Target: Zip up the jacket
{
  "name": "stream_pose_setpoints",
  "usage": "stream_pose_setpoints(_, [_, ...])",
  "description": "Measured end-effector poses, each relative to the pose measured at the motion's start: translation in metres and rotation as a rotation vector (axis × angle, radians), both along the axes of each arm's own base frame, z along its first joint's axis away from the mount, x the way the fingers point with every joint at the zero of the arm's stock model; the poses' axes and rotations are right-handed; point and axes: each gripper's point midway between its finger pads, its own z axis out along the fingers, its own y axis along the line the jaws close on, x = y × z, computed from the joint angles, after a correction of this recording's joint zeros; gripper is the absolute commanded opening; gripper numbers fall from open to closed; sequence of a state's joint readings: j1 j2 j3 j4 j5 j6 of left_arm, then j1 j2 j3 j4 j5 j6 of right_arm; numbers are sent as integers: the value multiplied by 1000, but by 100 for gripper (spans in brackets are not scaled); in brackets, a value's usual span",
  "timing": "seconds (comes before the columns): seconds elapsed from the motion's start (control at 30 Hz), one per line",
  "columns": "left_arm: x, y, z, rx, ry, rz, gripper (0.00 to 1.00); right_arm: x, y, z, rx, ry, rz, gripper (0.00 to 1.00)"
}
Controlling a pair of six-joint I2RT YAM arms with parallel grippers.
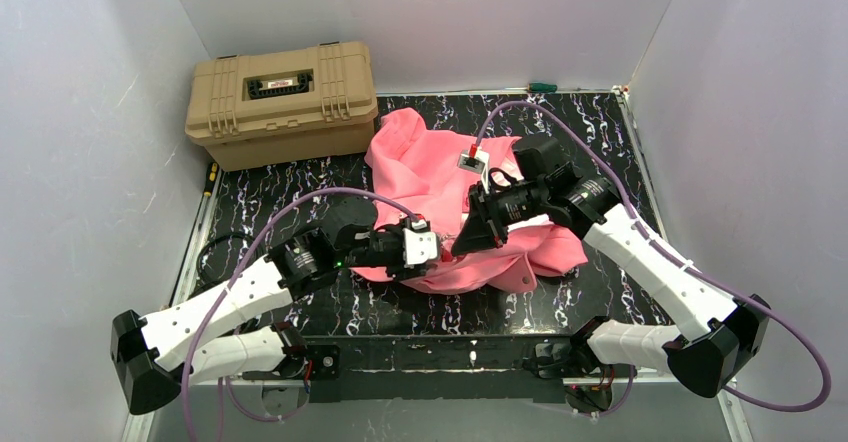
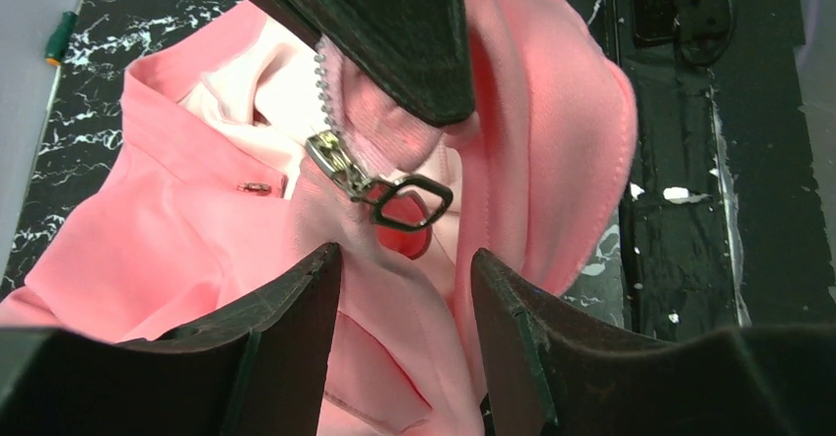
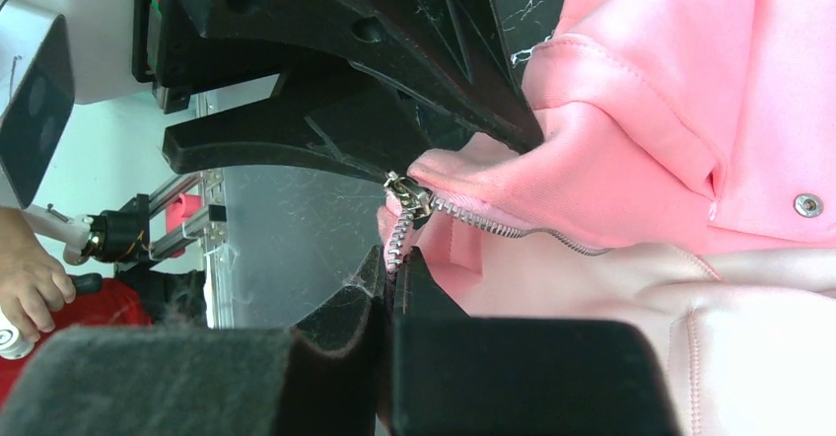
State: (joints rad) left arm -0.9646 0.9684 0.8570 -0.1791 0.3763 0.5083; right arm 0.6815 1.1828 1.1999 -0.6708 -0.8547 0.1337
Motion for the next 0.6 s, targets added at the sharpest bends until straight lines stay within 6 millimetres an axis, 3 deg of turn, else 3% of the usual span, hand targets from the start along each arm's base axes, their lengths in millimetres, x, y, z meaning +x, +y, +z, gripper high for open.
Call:
stream_pose_setpoints(0.4, [21, -3, 11, -32, -65, 86, 45, -2, 1, 0, 14, 16, -2, 1])
stream_pose_setpoints(0.5, [23, -2, 11, -30, -67, 97, 37, -1, 1, 1, 17, 12, -3, 1])
stream_pose_setpoints(0.6, [23, -2, 11, -30, -68, 99, 20, 0, 1, 2, 22, 8, -6, 1])
